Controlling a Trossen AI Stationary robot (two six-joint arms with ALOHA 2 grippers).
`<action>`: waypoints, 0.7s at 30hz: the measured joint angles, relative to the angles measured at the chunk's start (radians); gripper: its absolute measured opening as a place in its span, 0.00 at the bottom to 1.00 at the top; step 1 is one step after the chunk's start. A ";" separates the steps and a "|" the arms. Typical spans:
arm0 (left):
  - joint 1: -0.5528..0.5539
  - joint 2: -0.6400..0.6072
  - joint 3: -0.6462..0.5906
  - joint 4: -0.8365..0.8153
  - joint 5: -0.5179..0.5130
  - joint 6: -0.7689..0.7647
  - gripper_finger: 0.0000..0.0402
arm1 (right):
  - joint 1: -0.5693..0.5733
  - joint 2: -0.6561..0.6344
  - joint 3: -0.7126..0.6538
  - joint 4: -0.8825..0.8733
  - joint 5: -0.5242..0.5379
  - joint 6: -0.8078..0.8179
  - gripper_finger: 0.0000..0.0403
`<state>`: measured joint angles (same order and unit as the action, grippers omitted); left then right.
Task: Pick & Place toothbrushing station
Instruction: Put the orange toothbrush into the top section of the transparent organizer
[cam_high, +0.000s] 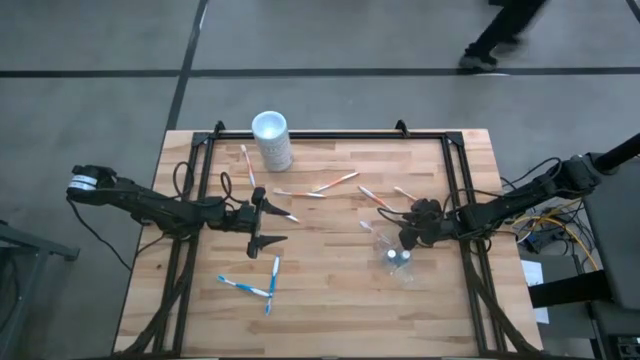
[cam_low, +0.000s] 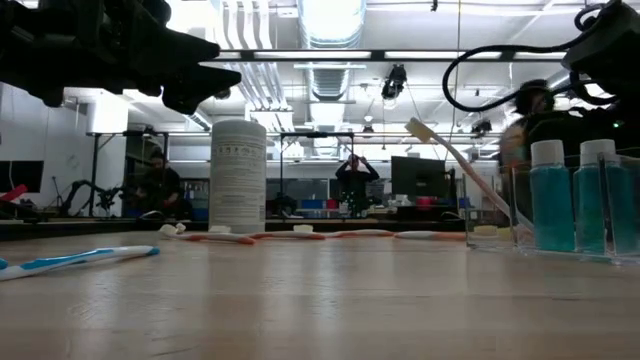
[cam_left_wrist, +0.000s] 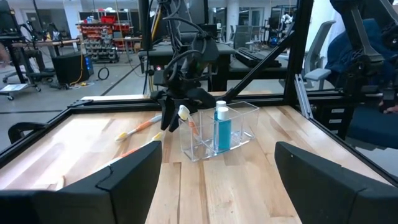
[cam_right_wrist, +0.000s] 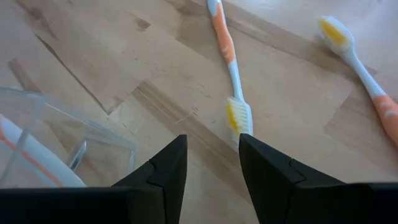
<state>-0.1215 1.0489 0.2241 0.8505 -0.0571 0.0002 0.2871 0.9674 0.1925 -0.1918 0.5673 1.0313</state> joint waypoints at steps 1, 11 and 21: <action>0.000 0.000 0.000 0.000 0.000 0.000 0.79 | 0.000 0.002 0.000 0.007 0.000 -0.003 0.34; 0.000 0.000 0.000 0.000 0.000 0.000 0.79 | 0.000 -0.012 -0.001 0.012 0.016 0.047 0.35; 0.000 0.000 0.000 0.000 0.000 0.000 0.79 | 0.000 -0.045 -0.002 -0.045 -0.050 0.198 0.35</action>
<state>-0.1218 1.0489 0.2241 0.8506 -0.0573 0.0001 0.2874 0.9222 0.1909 -0.2372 0.5175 1.2289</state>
